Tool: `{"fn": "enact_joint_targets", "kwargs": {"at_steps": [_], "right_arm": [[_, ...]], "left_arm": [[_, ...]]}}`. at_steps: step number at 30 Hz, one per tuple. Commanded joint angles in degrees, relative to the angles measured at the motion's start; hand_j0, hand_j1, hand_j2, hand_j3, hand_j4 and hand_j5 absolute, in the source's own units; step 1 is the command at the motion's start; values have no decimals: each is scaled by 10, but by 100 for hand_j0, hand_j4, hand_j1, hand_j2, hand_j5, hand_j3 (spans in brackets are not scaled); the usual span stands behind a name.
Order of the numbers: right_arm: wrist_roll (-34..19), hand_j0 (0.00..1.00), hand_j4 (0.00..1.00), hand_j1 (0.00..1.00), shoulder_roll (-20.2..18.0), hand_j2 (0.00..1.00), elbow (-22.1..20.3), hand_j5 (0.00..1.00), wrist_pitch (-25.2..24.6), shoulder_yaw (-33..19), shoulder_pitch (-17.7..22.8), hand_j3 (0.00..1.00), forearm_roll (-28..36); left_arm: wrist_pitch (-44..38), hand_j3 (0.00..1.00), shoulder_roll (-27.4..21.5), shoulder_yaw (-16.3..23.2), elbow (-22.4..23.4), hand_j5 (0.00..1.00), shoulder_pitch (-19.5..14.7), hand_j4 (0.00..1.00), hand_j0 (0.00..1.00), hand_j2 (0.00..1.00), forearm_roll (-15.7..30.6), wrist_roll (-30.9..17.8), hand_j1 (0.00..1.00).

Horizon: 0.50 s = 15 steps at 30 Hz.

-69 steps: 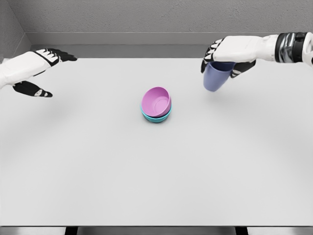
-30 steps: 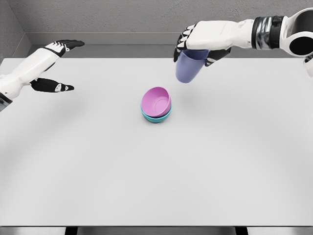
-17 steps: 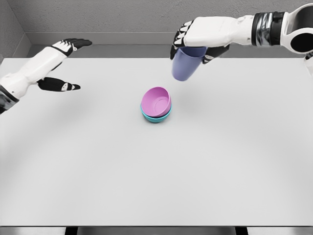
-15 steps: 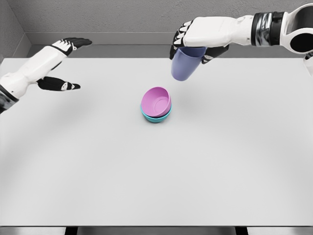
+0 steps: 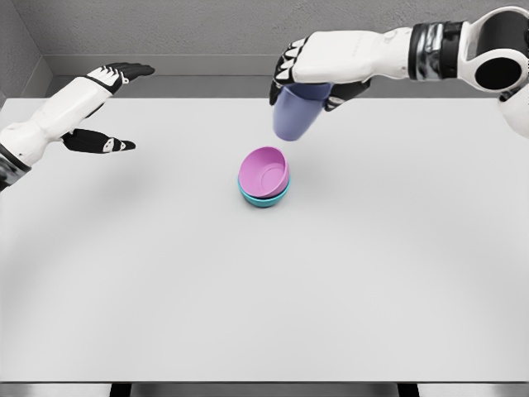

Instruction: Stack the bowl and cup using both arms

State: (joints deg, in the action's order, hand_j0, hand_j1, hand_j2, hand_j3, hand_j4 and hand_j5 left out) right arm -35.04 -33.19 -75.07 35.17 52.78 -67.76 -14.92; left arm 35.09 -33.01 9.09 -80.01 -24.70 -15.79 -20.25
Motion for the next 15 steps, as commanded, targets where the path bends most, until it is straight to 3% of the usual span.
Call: {"fn": "enact_joint_targets", "kwargs": {"at_steps": [1, 15], "right_arm": [[0, 68, 68, 68, 5, 68, -1, 68, -2, 0, 0, 68, 3], [0, 68, 68, 68, 9, 68, -41, 68, -2, 7, 3, 68, 9]], "left_arm": [[-1, 100, 0, -1, 1, 100, 0, 100, 100, 100, 4, 0, 100], [-1, 100, 1, -1, 2, 100, 0, 100, 100, 100, 4, 0, 100]]}}
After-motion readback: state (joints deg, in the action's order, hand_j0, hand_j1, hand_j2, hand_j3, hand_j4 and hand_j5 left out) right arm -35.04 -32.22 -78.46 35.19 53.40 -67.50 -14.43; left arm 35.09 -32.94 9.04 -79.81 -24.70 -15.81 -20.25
